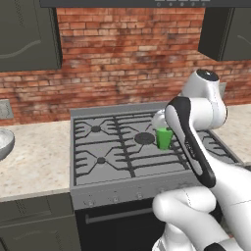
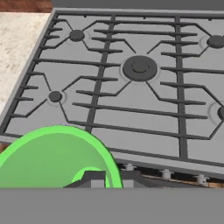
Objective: Pick the cup and bowl from the counter and place them on the counter next to the sink.
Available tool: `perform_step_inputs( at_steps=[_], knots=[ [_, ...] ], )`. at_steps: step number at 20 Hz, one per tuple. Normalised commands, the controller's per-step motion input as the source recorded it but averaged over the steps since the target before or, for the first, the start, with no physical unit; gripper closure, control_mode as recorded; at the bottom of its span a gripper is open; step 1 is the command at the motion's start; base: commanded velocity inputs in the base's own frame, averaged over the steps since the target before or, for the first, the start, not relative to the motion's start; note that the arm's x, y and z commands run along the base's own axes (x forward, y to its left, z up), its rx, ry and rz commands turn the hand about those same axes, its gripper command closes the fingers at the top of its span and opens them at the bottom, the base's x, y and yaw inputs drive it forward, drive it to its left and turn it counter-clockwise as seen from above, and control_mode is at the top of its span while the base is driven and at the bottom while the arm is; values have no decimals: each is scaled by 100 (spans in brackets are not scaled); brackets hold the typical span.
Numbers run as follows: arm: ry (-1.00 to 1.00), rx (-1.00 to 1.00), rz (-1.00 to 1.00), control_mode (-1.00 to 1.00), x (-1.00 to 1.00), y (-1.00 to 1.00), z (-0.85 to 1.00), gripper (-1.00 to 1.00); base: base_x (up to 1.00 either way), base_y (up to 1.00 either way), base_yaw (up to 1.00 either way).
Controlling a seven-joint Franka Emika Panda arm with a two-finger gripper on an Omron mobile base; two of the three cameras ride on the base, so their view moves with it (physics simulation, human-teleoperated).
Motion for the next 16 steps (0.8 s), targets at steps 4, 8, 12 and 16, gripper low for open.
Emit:
perform_step_inputs(
  at_steps=[4, 8, 12, 16],
  knots=[
    [1, -3, 3, -100, -1, -18, -20, 100, 0, 0, 0],
    [4, -1, 3, -100, 0, 0, -16, 100, 0, 0, 0],
    [3, -1, 0, -100, -1, 0, -1, 100, 0, 0, 0],
    [0, 0, 0, -100, 0, 0, 0, 100, 0, 0, 0]
  ],
)
